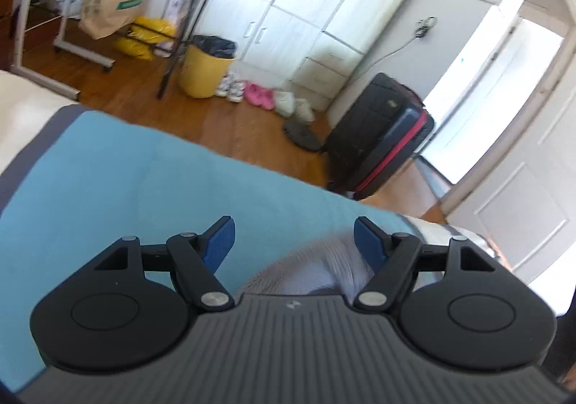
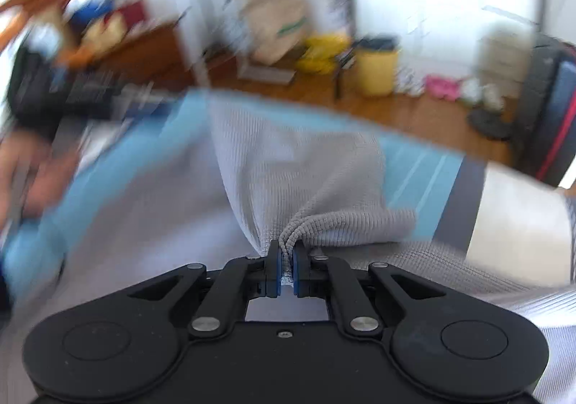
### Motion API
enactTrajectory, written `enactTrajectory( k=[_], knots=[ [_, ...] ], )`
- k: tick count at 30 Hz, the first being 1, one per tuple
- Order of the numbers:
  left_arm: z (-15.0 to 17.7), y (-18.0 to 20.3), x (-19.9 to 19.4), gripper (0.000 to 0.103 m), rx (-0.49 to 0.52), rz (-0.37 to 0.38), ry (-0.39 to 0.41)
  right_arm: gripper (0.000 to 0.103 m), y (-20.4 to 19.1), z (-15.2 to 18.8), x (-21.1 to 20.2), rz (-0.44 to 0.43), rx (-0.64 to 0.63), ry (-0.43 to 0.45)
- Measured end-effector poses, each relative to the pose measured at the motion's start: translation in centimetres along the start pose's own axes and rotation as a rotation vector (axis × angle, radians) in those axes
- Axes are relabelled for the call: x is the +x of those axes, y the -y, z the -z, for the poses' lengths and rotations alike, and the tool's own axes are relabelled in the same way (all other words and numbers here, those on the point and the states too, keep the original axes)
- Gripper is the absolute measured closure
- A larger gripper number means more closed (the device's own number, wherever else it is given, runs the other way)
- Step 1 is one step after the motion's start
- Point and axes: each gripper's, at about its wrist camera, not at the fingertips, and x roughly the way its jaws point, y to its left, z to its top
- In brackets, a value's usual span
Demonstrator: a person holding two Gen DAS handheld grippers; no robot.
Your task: Fold clothes
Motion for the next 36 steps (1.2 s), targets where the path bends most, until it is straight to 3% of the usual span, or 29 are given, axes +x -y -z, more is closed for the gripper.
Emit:
enactTrajectory(
  k=[3, 7, 11, 12, 14, 15, 17, 19, 22, 24, 25, 27, 29, 32, 33, 36],
  knots=[
    [0.6, 2.0, 0.7, 0.030, 0.064, 0.017, -0.041, 0.093, 0.1, 1.7, -0.5, 0.016, -0.056, -0.008],
    [1.5, 5.3, 1.9, 0.030, 0.170, 0.088, -0.093, 0.088, 1.4, 2.0, -1.3, -0.036, 0.065, 0.026],
    [3.3, 7.9, 3.4, 0.030, 0.295, 0.155, -0.195, 0.070, 3.1, 2.6, -2.2, -0.087, 0.213, 0.103],
    [3.9, 8.5, 3.7, 0.048, 0.332, 0.177, -0.224, 0.064, 3.5, 2.5, -2.0, -0.077, 0.253, 0.123],
    [5.5, 9.7, 4.5, 0.101, 0.480, 0.119, -0.277, 0.060, 4.1, 2.3, -1.2, -0.050, 0.332, 0.150],
    [6.0, 10.1, 5.2, 0.102, 0.515, 0.068, -0.308, 0.065, 4.4, 2.0, -0.7, -0.035, 0.345, 0.147],
    [6.2, 10.8, 5.2, 0.102, 0.522, 0.066, -0.271, 0.096, 4.7, 0.9, 0.0, -0.004, 0.318, 0.144],
    [5.5, 12.1, 5.0, 0.102, 0.571, 0.046, -0.222, 0.096, 4.5, -1.0, 0.1, 0.056, 0.213, 0.163],
    [2.5, 15.1, 5.2, 0.102, 0.685, -0.086, -0.055, 0.096, 4.6, -5.7, -0.5, 0.147, 0.086, 0.240],
    [-0.8, 15.4, 6.3, 0.098, 0.587, -0.206, 0.057, 0.096, 4.8, -8.8, -1.6, 0.212, 0.021, 0.327],
    [-2.3, 15.3, 6.9, 0.096, 0.518, -0.267, 0.110, 0.091, 5.1, -10.3, -1.7, 0.259, 0.022, 0.353],
    [-2.1, 14.0, 5.9, 0.065, 0.506, -0.302, 0.097, 0.045, 5.6, -11.9, -2.5, 0.375, 0.111, 0.320],
    [-1.8, 12.8, 4.8, 0.061, 0.494, -0.337, 0.083, 0.038, 6.3, -12.4, -3.8, 0.457, 0.165, 0.303],
    [-1.3, 11.0, 3.2, 0.034, 0.476, -0.389, 0.063, 0.025, 9.2, -9.6, -5.4, 0.479, 0.157, 0.253],
    [-1.2, 10.4, 2.7, 0.033, 0.470, -0.406, 0.055, 0.024, 10.7, -8.1, -5.8, 0.507, 0.184, 0.222],
    [2.1, 7.3, 3.1, 0.033, 0.481, -0.428, -0.126, 0.024, 15.9, -3.6, -6.7, 0.602, 0.314, 0.150]
  ],
)
